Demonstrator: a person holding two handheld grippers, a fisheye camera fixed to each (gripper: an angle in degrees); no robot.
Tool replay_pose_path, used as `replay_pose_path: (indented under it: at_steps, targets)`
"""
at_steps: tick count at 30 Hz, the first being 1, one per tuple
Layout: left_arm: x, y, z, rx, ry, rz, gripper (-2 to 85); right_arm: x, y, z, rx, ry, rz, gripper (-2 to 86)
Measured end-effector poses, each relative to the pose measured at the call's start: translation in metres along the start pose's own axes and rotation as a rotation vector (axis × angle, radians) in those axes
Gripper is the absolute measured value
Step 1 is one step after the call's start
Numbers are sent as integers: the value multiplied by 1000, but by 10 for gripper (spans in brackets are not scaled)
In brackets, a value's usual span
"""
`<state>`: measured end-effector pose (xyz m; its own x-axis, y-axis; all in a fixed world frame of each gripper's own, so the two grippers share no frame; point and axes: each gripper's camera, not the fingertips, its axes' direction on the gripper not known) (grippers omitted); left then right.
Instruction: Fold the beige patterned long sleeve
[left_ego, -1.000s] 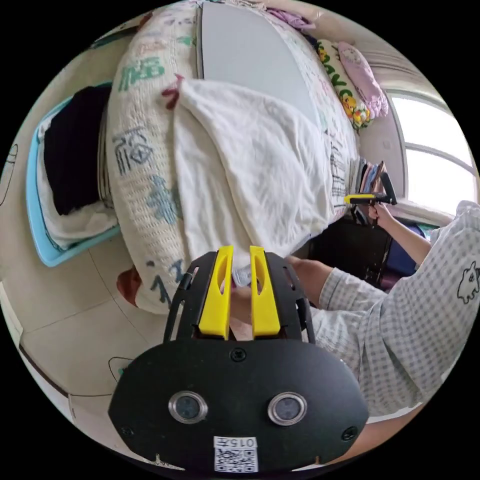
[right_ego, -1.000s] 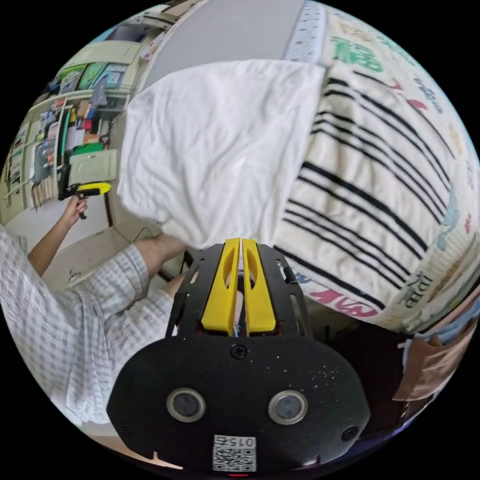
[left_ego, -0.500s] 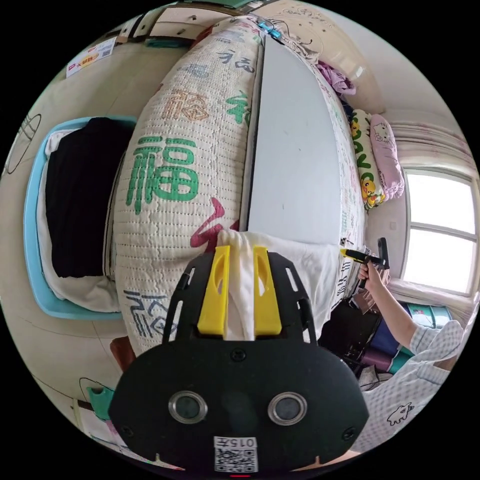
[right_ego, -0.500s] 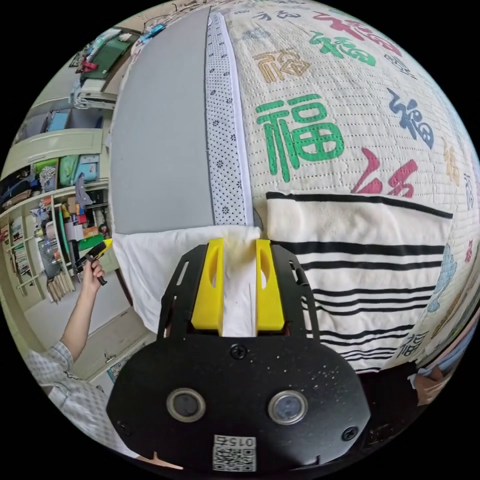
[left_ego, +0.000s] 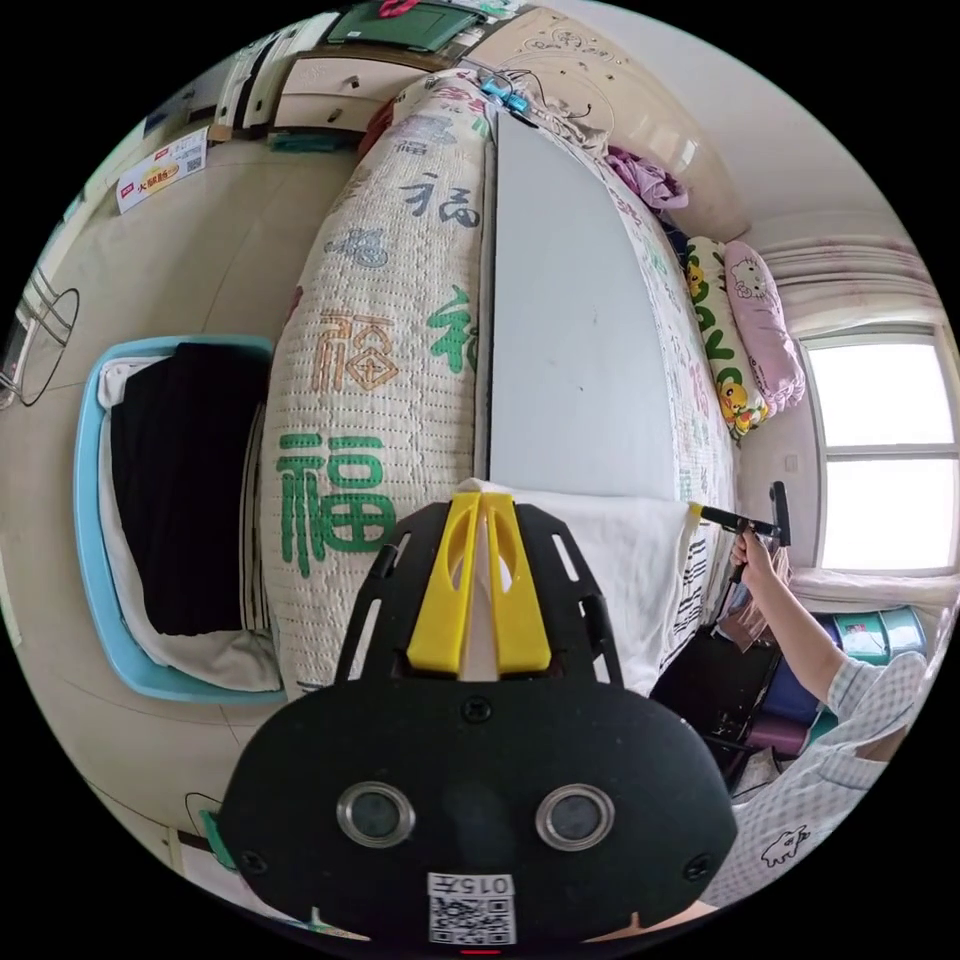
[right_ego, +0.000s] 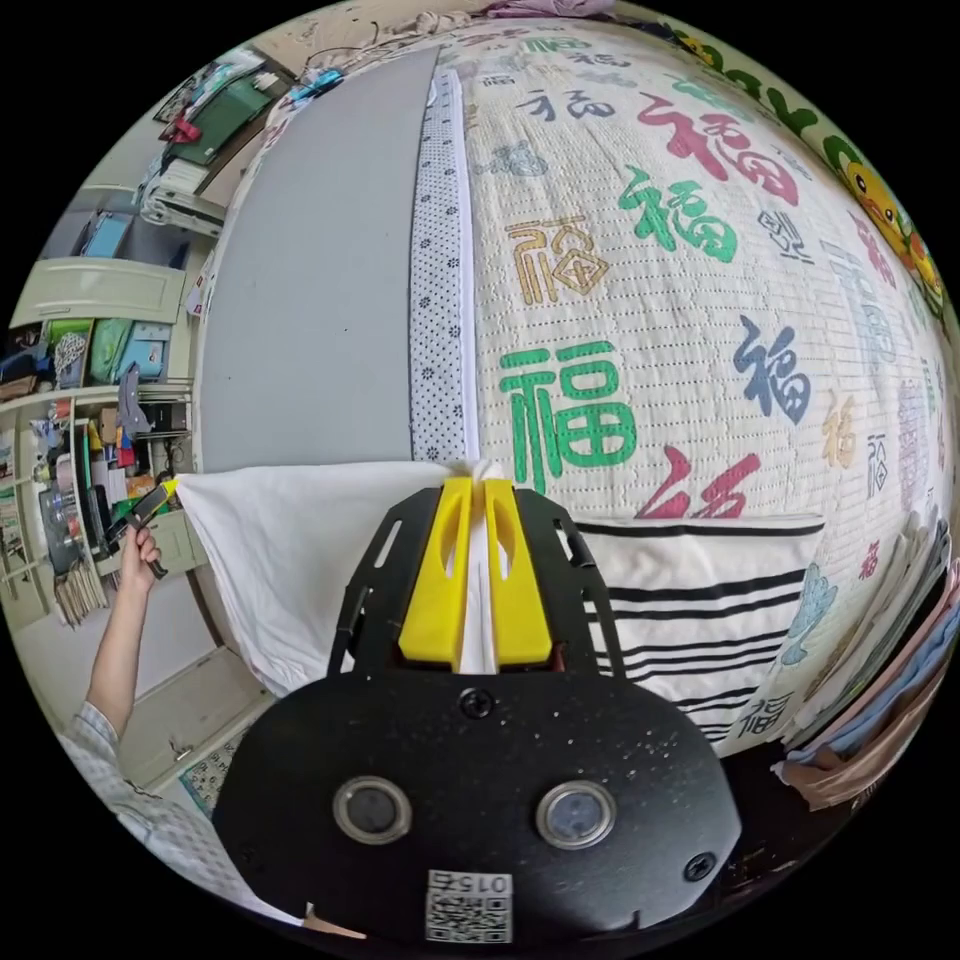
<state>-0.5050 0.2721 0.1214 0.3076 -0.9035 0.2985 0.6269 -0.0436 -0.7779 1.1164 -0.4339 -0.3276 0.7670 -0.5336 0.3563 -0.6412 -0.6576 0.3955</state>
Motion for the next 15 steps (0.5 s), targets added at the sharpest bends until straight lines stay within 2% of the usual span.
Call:
replay_pose_path:
  at_steps: [4, 6, 7, 10, 11, 13, 15]
  targets:
    - [-2, 0, 8, 10, 23, -7, 2, 3, 27, 12, 78, 102, 0, 25]
    - [-7, 7, 9, 9, 62, -5, 10, -24, 81, 2, 247, 281, -60, 6]
    - [-12, 12, 9, 6, 76, -7, 16, -33, 98, 1, 285, 301, -89, 5]
    - [-22, 22, 7, 1, 54, -11, 32, -94, 191, 15, 401, 240, -383, 0]
    - [-24, 24, 6, 1, 49, -2, 39, -115, 221, 36, 393, 220, -446, 0]
    - [-24, 25, 7, -14, 41, 20, 50, -145, 252, 85, 250, 213, -488, 1]
    - [-24, 24, 12, -29, 32, 41, 59, -192, 297, 144, 107, 113, -630, 7]
